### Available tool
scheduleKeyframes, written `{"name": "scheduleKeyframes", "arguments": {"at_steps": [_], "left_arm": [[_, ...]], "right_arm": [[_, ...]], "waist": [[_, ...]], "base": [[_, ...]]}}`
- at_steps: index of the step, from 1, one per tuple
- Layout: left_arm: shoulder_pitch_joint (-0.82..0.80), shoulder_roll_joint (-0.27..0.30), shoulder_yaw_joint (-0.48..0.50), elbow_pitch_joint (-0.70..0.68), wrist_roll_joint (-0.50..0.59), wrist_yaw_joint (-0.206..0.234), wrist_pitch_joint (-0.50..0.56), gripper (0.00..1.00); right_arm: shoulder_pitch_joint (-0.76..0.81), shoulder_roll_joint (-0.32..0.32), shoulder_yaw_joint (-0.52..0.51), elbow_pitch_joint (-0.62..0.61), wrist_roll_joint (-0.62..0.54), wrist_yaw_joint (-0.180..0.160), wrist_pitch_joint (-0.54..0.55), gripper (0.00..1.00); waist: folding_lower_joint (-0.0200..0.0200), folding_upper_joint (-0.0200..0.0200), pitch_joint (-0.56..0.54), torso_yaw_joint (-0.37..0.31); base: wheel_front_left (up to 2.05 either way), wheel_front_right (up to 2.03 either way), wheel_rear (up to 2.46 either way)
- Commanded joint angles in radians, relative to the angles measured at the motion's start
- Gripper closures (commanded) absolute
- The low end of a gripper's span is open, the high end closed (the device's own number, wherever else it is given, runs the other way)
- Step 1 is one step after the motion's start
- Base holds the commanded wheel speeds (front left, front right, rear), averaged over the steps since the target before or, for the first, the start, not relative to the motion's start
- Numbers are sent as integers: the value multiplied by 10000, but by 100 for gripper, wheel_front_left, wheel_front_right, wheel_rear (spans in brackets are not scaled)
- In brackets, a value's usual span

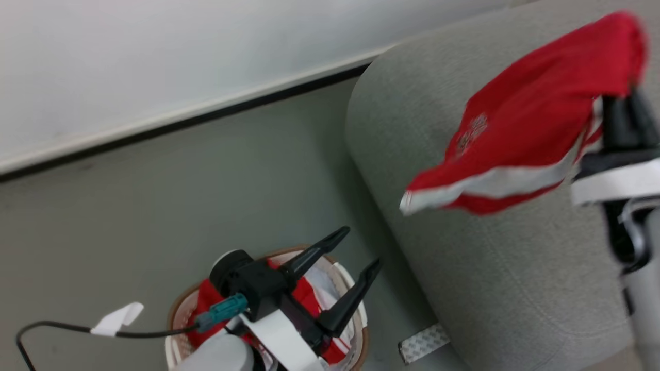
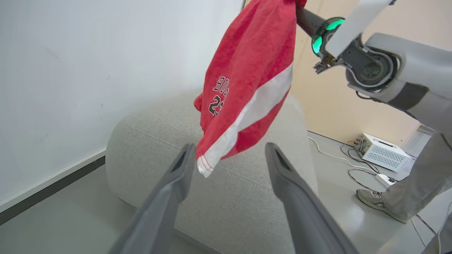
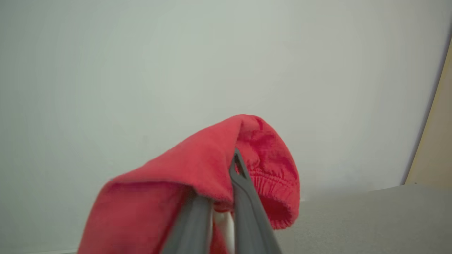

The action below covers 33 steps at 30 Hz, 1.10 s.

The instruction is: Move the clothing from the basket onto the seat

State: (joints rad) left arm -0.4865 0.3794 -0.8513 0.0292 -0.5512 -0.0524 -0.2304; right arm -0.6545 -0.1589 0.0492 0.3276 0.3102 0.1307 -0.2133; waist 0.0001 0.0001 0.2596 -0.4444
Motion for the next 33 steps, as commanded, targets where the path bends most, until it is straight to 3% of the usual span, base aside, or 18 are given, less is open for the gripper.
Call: {"name": "scheduleKeyframes", "arguments": {"at_steps": [1, 11, 19, 22, 29, 30, 31, 32, 33], "left_arm": [[-138, 153, 32, -140, 180, -38, 46, 0], [-531, 1203, 475, -1263, 201, -61, 426, 0], [-971, 1775, 841, -1830, 259, -110, 509, 0], [-1047, 1804, 903, -1801, 236, -73, 448, 0], [-1125, 1854, 1002, -1679, 78, -55, 389, 0], [-1132, 1842, 1017, -1648, 57, -54, 368, 0], [-1120, 1828, 1018, -1607, 32, -57, 364, 0], [-1093, 1809, 1009, -1559, 4, -54, 353, 0], [-1044, 1785, 1005, -1507, -19, -44, 322, 0]], "right_arm": [[-351, -120, -336, 107, -183, 3, 76, 100], [-2905, -945, -3093, 826, -1488, 2, 1336, 100], [-3663, -1602, -4379, 1699, -3985, 2, 2783, 100], [-3262, -1526, -4532, 2154, -4981, 2, 3589, 100], [-2833, -1058, -5516, 2553, -6121, -6, 4855, 100], [-2810, -970, -5666, 2506, -6253, -6, 4909, 75], [-2783, -887, -5748, 2453, -6361, -6, 4910, 27], [-2721, -809, -5822, 2383, -6492, -6, 4910, 0], [-2661, -725, -5868, 2325, -6597, -6, 4944, 0]], "waist": [[-1, -1, 831, 717], [-1, -1, 2913, 1864], [-1, -1, 4353, 2392], [-1, -1, 4505, 2487], [-1, -1, 4554, 2580], [-1, -1, 4528, 2602], [-1, -1, 4482, 2610], [-1, -1, 4412, 2606], [-1, -1, 4325, 2591]], "base": [[0, 0, 0], [0, 0, 0], [0, 0, 0], [0, 0, 0], [0, 0, 0], [0, 0, 0], [0, 0, 0], [0, 0, 0], [0, 0, 0]]}}
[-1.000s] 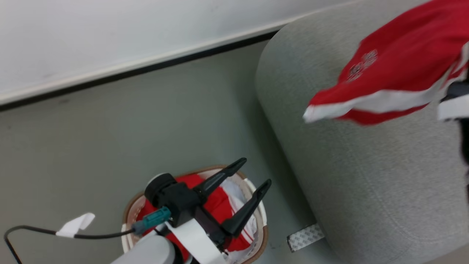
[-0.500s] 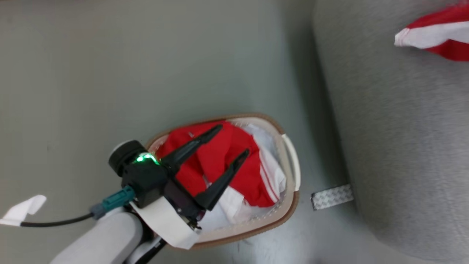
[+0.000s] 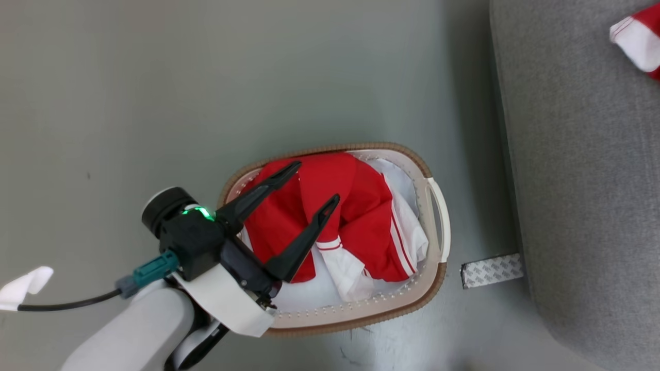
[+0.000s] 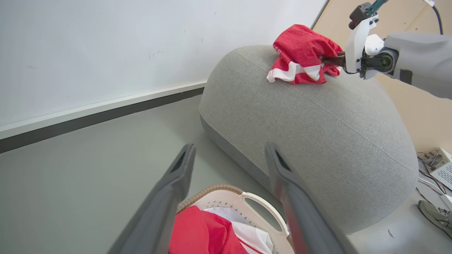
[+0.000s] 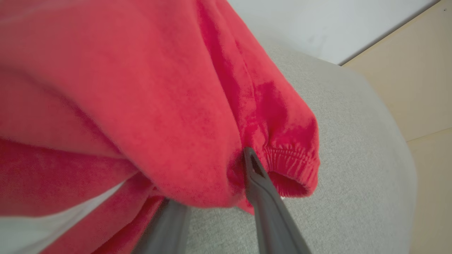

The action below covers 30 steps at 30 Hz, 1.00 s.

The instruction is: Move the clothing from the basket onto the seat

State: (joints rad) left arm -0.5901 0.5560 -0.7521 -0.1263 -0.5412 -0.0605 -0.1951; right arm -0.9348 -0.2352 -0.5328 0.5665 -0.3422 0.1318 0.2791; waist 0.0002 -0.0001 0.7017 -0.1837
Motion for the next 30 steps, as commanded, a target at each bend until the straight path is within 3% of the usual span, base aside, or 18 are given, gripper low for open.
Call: {"name": "scheduleKeyframes", "arguments": {"at_steps": [1, 7, 12, 21, 25, 30], "left_arm": [[43, -6, 5, 106, -131, 50, -53, 0], [367, -203, 92, 558, -353, 229, -242, 0], [796, -378, 331, 1059, -736, 457, -443, 0], [1726, -882, 1171, 1773, -1288, 1138, -661, 0], [2153, -960, 1674, 1963, -1395, 1426, -683, 0], [2727, -1091, 2483, 2044, -1314, 1712, -686, 0]], "right_arm": [[200, 111, -69, -114, -166, -17, 110, 0], [753, 243, 338, -311, -437, -18, 634, 0], [1393, -197, 1327, -239, 104, -18, 795, 0], [2476, -1274, 3602, -1149, 2694, -18, -294, 0], [2992, -1425, 4380, -2019, 4117, -18, -702, 0], [3919, -1098, 4711, -3117, 5192, -18, -1207, 0]], "waist": [[-2, 1, -201, -41], [-2, 1, -1360, -153], [-2, 1, -2745, -81], [-2, 1, -5273, 261], [-2, 1, -5976, 436], [-2, 1, -6465, 667]], "base": [[0, 0, 0], [0, 0, 0], [0, 0, 0], [0, 0, 0], [0, 0, 0], [0, 0, 0]]}}
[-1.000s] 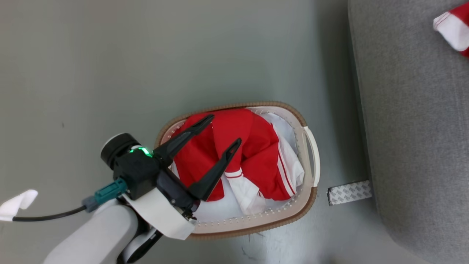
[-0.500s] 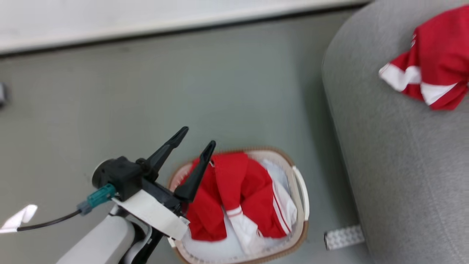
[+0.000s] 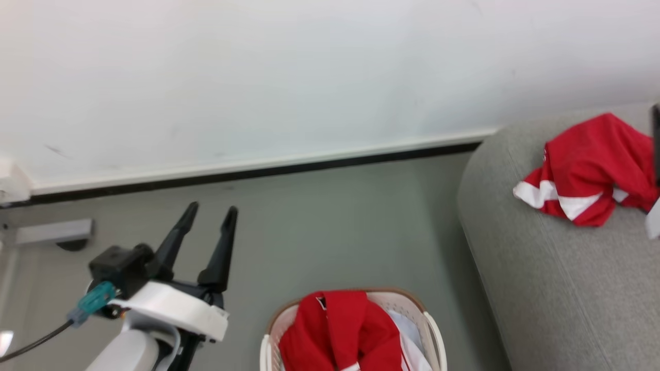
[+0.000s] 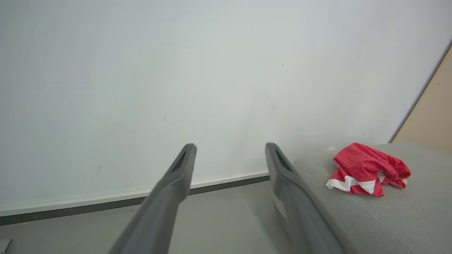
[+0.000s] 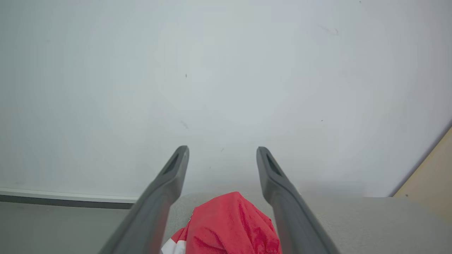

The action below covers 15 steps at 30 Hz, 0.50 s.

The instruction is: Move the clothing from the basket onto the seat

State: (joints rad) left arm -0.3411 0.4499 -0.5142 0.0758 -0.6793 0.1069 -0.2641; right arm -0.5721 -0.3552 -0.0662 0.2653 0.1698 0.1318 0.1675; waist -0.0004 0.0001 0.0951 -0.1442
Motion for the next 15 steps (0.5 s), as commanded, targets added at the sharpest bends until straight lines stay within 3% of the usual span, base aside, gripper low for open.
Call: {"name": "scheduleKeyframes", "arguments": {"at_steps": [1, 8, 15], "left_arm": [[374, -84, 258, 29, 144, 68, 3, 0], [1408, -629, 1518, 54, 939, 167, -1, 0], [2579, -1522, 3222, 58, 1812, -34, 0, 0]], "right_arm": [[507, 209, 69, -314, 201, -18, -237, 0], [2306, 1216, 182, -1351, 610, -18, -1444, 0], [4022, 2059, 1274, -1586, 620, -19, -3208, 0]], "waist": [[4, -1, -478, 323], [4, -1, -922, 594], [4, -1, -1185, 603]], "base": [[0, 0, 0], [0, 0, 0], [0, 0, 0]]}}
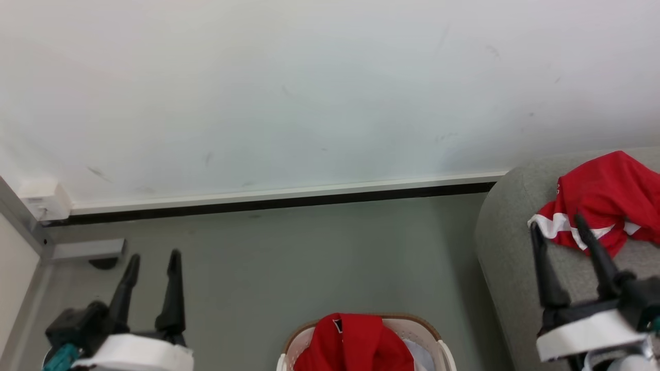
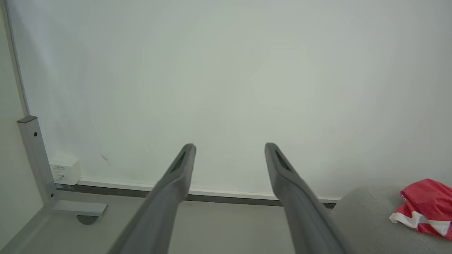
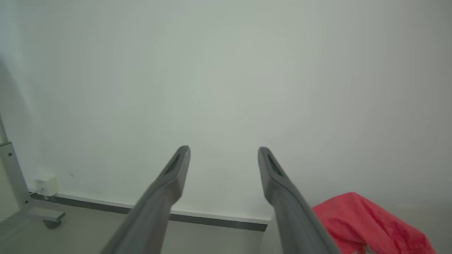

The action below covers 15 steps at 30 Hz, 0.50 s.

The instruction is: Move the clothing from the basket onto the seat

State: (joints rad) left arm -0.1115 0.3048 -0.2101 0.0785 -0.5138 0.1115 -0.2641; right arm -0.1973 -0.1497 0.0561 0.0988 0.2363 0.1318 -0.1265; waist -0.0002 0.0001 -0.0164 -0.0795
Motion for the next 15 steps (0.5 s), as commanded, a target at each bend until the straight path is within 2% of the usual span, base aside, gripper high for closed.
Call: {"name": "scheduleKeyframes", "arguments": {"at_steps": [1, 7, 15], "left_arm": [[430, -215, 366, 45, 304, -172, -2, 0], [1151, -970, 1421, 354, 1190, -849, -3, 0], [1198, -1820, 2175, 835, 1996, -1739, -3, 0]], "right_arm": [[496, 131, 266, 176, 32, -19, -539, 0], [1316, 522, 772, 800, -81, -19, -1265, 0], [1559, 911, 599, 869, -383, -19, -1381, 0]], "waist": [[2, -1, -105, -66], [2, -1, -205, -80], [2, -1, -193, -5]], "base": [[0, 0, 0], [0, 0, 0], [0, 0, 0]]}}
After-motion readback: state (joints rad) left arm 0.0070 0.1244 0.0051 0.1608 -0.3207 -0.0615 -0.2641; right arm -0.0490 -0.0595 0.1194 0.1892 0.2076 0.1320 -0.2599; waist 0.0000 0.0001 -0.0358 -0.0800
